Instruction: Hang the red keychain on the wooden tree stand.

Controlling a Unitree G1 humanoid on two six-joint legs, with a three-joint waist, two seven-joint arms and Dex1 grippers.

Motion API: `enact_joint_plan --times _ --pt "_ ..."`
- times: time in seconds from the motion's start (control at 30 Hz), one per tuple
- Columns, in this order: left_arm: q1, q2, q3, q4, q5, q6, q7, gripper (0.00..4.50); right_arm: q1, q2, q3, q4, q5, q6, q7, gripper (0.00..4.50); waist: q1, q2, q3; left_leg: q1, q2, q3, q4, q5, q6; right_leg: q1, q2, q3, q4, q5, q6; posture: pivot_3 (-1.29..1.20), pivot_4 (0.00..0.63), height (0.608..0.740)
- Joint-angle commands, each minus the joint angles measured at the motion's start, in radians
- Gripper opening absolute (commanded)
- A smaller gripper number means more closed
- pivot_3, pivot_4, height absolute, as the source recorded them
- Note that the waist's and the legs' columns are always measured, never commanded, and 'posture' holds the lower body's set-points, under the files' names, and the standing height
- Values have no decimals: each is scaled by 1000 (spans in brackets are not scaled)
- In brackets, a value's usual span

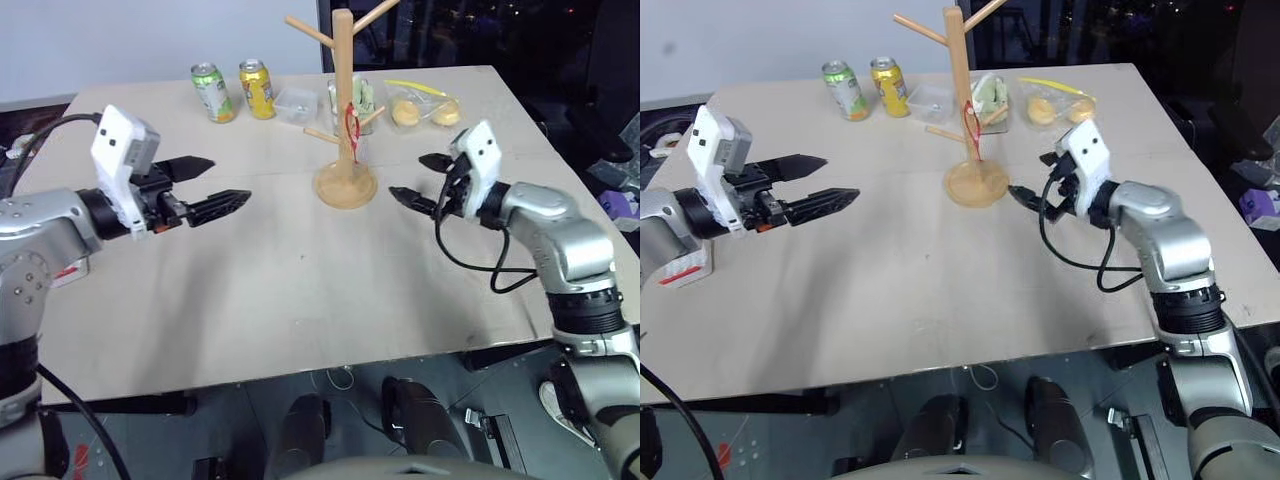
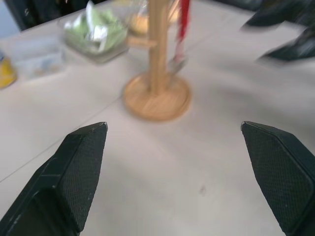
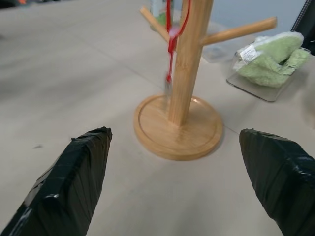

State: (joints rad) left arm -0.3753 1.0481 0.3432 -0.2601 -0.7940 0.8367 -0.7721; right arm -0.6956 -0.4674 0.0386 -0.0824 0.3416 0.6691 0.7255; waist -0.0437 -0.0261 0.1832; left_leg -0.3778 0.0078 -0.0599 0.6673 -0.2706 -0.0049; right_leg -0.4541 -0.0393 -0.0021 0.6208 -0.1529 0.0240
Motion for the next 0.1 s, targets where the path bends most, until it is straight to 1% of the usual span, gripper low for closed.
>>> enact_joint_plan --times 0.03,0.1 --pt "20 108 8 112 76 -71 -154 4500 -94 -105 -91 -107 199 162 150 4489 0 3 4 -1 1 0 0 0 0 -1 1 0 0 0 0 0 150 740" --pt "11 136 -12 169 111 -91 -200 4500 -113 -139 -101 -127 239 205 165 4489 1 3 4 -1 1 0 0 0 0 -2 2 0 1 0 0 0 150 740"
